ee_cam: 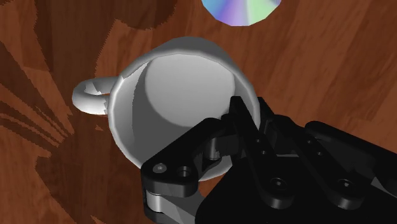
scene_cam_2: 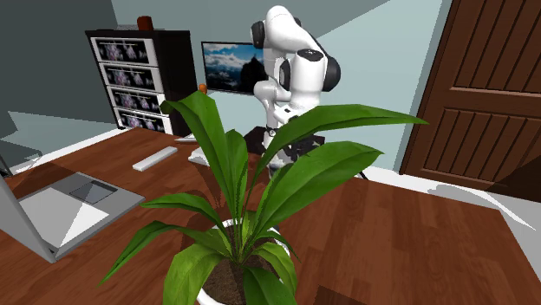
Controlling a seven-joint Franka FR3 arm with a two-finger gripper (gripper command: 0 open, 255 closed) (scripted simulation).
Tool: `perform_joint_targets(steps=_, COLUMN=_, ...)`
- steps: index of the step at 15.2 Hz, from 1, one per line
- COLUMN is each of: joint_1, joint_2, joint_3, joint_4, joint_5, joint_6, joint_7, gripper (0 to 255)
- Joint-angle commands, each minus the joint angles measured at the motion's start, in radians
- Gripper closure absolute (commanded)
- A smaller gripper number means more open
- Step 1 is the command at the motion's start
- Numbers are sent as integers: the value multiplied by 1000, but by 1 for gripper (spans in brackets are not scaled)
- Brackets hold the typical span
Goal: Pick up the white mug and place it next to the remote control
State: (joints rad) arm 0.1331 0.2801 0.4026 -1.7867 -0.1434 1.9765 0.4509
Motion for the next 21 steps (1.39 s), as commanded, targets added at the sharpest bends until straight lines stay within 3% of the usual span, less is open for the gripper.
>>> perform_joint_targets(steps=1, joint_1=0, joint_2=-10, joint_3=2, joint_4=15, joint_5=5, joint_6=-24, joint_7=-2, gripper=255)
perform_joint_targets(steps=12, joint_1=-1, joint_2=-43, joint_3=8, joint_4=115, joint_5=23, joint_6=-154, joint_7=-17, gripper=255)
perform_joint_targets(steps=21, joint_1=-133, joint_2=-104, joint_3=-69, joint_4=43, joint_5=47, joint_6=-127, joint_7=-226, gripper=255)
